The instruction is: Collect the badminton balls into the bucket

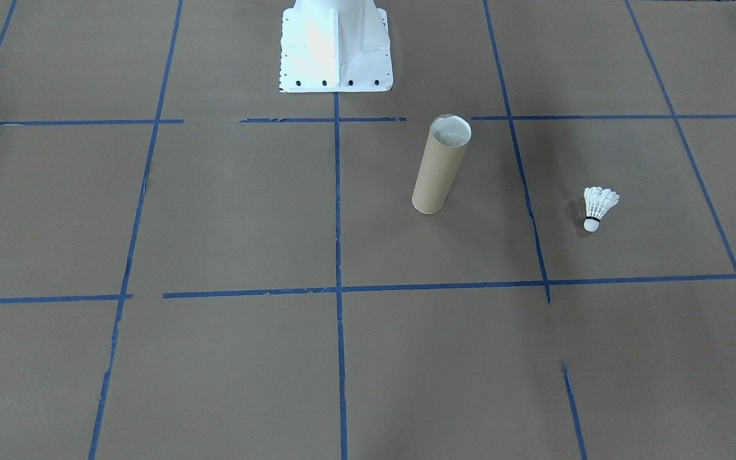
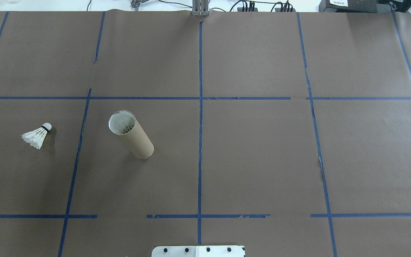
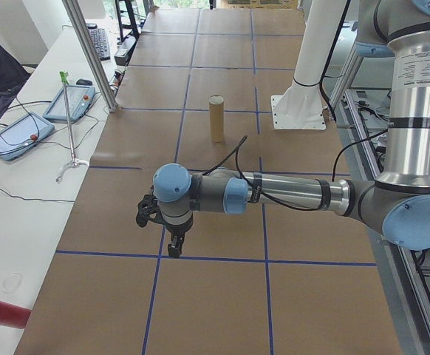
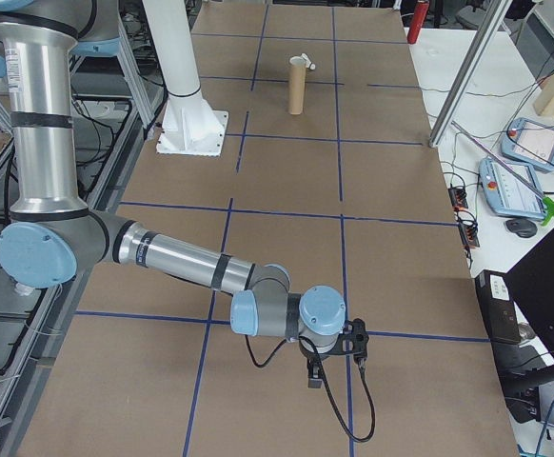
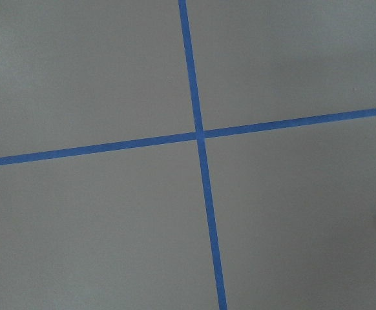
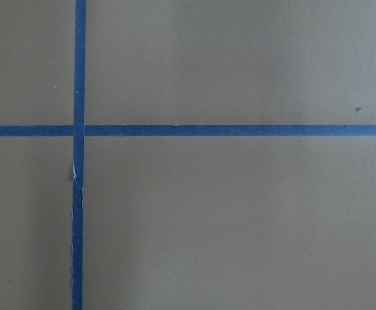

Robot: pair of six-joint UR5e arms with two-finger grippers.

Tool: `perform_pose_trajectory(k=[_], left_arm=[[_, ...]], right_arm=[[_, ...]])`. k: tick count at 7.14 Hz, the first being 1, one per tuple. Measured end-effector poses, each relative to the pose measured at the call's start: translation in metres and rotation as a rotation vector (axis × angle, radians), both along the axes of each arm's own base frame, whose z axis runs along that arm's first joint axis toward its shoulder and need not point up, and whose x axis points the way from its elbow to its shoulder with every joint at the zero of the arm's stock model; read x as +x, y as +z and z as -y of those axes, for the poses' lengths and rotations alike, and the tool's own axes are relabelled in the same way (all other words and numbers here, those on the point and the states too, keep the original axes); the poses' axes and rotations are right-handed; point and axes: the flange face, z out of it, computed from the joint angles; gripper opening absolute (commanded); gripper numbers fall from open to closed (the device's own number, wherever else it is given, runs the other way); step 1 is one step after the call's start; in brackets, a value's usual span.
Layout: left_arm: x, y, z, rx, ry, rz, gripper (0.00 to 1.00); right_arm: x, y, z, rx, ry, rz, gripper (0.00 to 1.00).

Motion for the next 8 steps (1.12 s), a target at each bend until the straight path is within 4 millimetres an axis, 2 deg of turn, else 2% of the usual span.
perform_pose_trajectory(k=[3, 4, 7, 8], left_arm=[[0.0, -0.003, 0.001, 0.009, 0.002, 0.0, 1.0], [0.001, -0.01, 0.007, 0.027, 0.002, 0.001, 1.0], [0.001, -0.05, 0.045, 0.152, -0.002, 0.005, 1.0], [0.002, -0.055, 0.047, 0.159, -0.02, -0.005, 1.0]], right_arm=[[0.0, 0.0, 0.0, 0.0, 0.0, 0.0, 1.0], [0.0, 0.0, 0.0, 0.0, 0.0, 0.0, 1.0], [0.0, 0.0, 0.0, 0.0, 0.0, 0.0, 1.0], [0.0, 0.0, 0.0, 0.0, 0.0, 0.0, 1.0]])
